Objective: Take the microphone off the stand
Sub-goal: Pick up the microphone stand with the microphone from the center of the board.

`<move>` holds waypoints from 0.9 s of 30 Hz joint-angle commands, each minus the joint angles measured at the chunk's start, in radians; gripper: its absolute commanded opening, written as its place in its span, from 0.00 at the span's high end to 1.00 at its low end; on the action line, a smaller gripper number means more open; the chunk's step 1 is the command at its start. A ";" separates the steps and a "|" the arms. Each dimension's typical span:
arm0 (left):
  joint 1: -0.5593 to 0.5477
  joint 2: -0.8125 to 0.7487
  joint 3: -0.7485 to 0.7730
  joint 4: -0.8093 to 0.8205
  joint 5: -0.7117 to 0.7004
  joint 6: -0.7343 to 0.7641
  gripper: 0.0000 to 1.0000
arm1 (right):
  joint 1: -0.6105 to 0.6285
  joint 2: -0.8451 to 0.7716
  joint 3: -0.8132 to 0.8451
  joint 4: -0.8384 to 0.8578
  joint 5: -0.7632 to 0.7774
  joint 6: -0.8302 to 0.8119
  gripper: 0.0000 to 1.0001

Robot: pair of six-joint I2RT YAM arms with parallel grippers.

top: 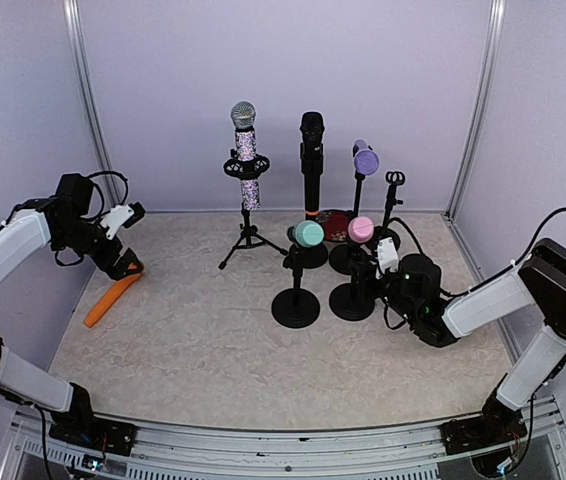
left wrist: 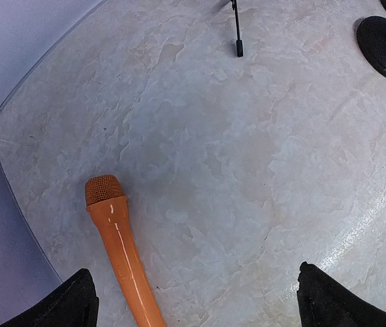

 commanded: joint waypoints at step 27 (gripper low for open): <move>-0.121 0.007 0.065 -0.063 0.040 -0.038 0.01 | 0.357 -0.317 -0.232 0.048 0.045 0.043 1.00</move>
